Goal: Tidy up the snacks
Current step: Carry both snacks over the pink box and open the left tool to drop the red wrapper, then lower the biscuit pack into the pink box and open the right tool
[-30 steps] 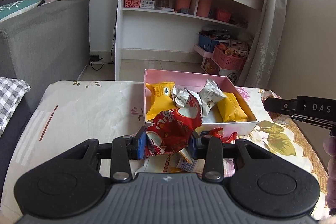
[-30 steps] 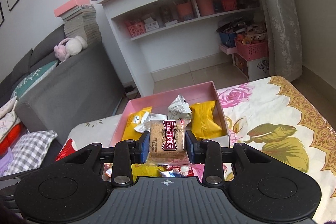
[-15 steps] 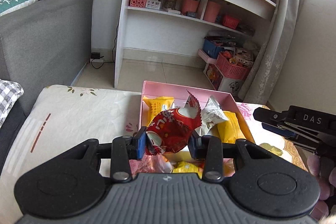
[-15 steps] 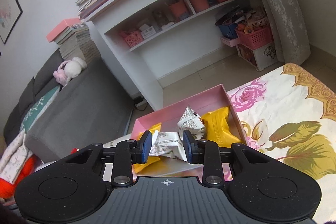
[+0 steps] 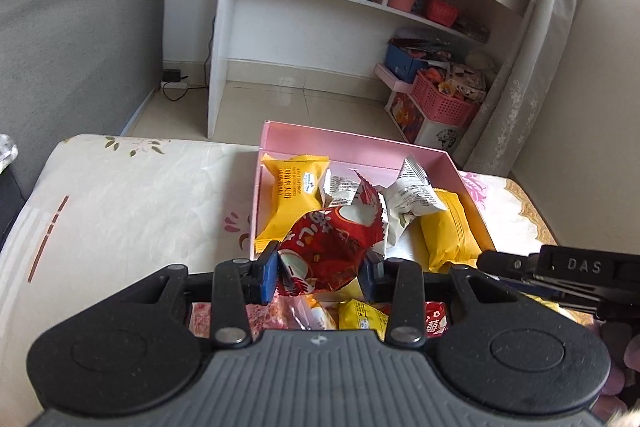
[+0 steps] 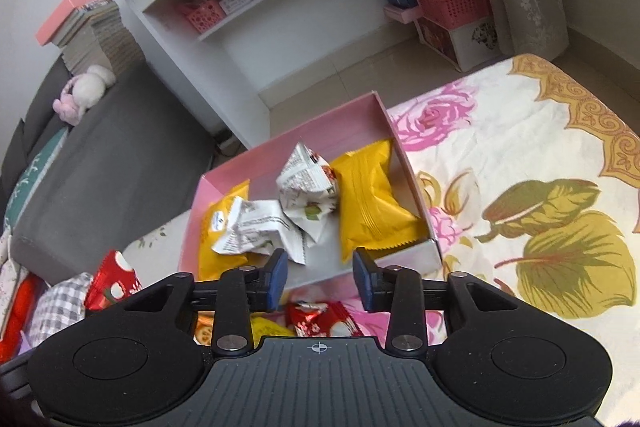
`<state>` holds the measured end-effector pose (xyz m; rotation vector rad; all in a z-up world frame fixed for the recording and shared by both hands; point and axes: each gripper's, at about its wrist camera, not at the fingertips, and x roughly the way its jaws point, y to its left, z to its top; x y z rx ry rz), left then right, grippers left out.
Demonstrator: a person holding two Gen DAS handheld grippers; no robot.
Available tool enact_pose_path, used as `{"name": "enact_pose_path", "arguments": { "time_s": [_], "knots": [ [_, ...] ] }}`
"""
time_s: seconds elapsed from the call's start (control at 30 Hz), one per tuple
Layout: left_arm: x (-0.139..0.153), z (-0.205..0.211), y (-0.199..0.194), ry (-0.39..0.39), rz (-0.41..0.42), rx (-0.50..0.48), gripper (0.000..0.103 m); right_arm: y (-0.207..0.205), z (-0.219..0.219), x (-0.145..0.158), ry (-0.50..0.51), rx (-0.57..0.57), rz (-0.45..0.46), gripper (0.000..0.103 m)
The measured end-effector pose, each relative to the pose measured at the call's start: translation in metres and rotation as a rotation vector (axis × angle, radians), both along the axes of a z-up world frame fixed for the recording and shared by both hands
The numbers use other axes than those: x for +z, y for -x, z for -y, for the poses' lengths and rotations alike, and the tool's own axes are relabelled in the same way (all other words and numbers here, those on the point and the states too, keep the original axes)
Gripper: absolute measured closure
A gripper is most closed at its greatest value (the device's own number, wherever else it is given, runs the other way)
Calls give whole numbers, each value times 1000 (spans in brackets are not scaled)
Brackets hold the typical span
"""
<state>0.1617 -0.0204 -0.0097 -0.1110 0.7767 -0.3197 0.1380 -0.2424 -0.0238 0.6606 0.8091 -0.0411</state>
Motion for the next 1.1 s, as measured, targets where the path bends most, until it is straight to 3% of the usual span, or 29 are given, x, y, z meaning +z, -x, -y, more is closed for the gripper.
{"name": "enact_pose_path", "arguments": {
  "time_s": [0.07, 0.2, 0.4, 0.63, 0.73, 0.77, 0.93, 1.03, 1.1],
  "knots": [
    [-1, 5, -5, -22, 0, -22, 67, 4, 3, -3, 3, 7, -47, 47],
    [-5, 14, -17, -38, -21, -40, 67, 8, -3, -11, 49, 81, -147, 45],
    [-14, 26, -35, -59, -53, -52, 66, 17, -7, -17, 107, 124, -206, 45],
    [-17, 25, -33, -41, -48, -32, 56, 15, -14, -29, 120, 176, -263, 45],
    [-17, 23, -28, -39, -51, -34, 53, 13, -17, -33, 143, 177, -280, 48],
    [-17, 22, -26, -39, -50, -34, 52, 13, -18, -34, 145, 179, -283, 53],
    [-14, 16, -16, -33, -55, -32, 49, 11, -25, -41, 175, 191, -290, 56],
    [-11, 9, -10, -40, -53, -27, 47, 10, -27, -36, 178, 191, -268, 66],
    [-9, 4, -6, -42, -39, -25, 46, 10, -26, -28, 176, 181, -252, 66]
  ]
}}
